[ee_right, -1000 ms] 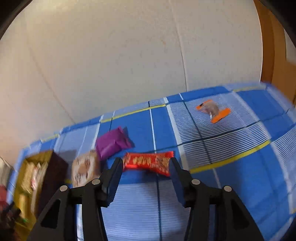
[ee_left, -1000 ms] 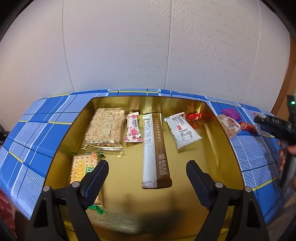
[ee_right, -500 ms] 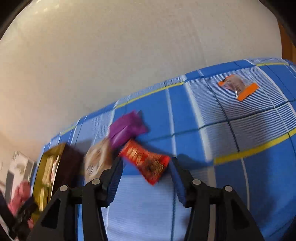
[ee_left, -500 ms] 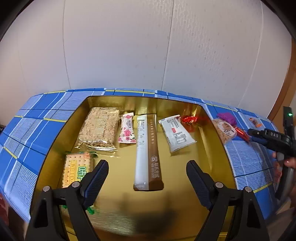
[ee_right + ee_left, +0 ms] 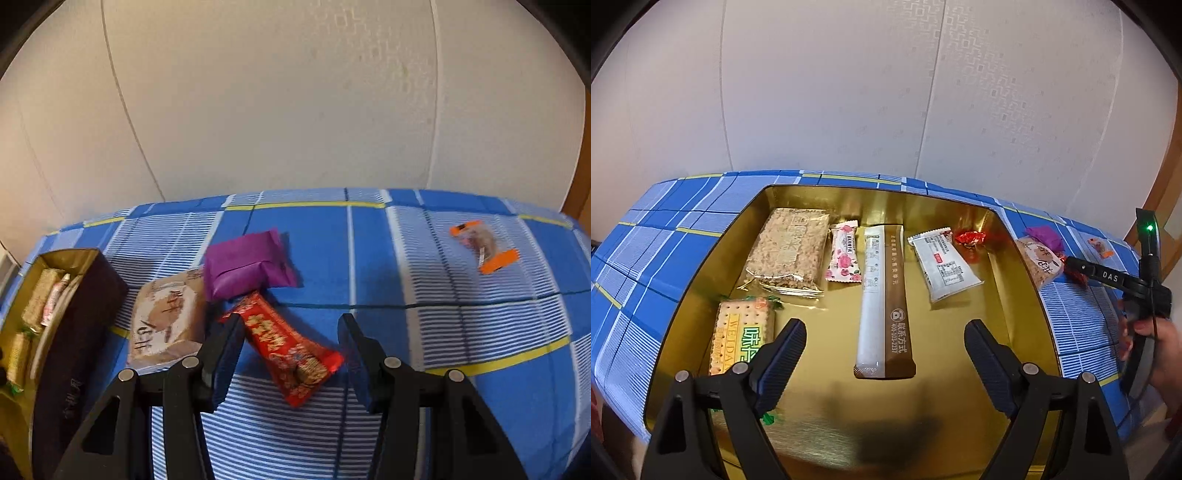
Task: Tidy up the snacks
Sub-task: 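Move the right gripper to the red rectangular candy bar and grasp it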
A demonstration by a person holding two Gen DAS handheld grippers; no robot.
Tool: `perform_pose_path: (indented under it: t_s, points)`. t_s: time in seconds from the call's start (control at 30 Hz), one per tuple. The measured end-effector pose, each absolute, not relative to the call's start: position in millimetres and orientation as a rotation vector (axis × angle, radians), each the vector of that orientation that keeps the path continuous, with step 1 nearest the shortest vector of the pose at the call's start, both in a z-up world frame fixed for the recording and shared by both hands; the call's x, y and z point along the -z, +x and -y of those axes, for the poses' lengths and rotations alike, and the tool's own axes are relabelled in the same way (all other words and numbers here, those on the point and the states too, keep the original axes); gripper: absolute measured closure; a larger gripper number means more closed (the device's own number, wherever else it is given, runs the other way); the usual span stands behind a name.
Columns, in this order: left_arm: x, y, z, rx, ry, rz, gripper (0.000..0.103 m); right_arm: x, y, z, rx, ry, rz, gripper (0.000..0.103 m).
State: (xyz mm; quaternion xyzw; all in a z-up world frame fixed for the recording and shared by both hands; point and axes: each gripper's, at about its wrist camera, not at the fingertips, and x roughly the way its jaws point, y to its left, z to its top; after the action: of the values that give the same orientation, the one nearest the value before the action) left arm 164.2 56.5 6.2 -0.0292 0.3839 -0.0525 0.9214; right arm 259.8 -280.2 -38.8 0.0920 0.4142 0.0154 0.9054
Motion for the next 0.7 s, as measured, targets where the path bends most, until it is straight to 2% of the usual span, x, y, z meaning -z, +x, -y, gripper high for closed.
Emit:
perform_pose_path:
  t_s: [0.07, 0.13, 0.17, 0.43, 0.7]
  points:
    - [-6.1, 165.0, -56.9, 0.109, -0.075, -0.790, 0.015, 40.3, 257.9, 278.5, -0.050, 0.194, -0.867, 0.050]
    - [-6.1, 165.3, -56.0, 0.110, -0.083, -0.792, 0.015, 41.3, 252.8, 272.5, -0.079, 0.163, -0.884, 0.058]
    - [-6.5, 164.9, -55.1, 0.111, -0.088, -0.788, 0.015, 40.9, 251.1, 268.8, -0.076, 0.136, -0.881, 0.071]
    - [-13.2, 158.2, -37.0, 0.113, -0.073, -0.755, 0.015, 37.7, 236.4, 279.5, -0.044, 0.224, -0.928, 0.073]
    - [-36.6, 158.0, 33.9, 0.204, 0.009, -0.767, 0.015, 33.9, 217.1, 300.2, 0.135, 0.191, -0.986, 0.073]
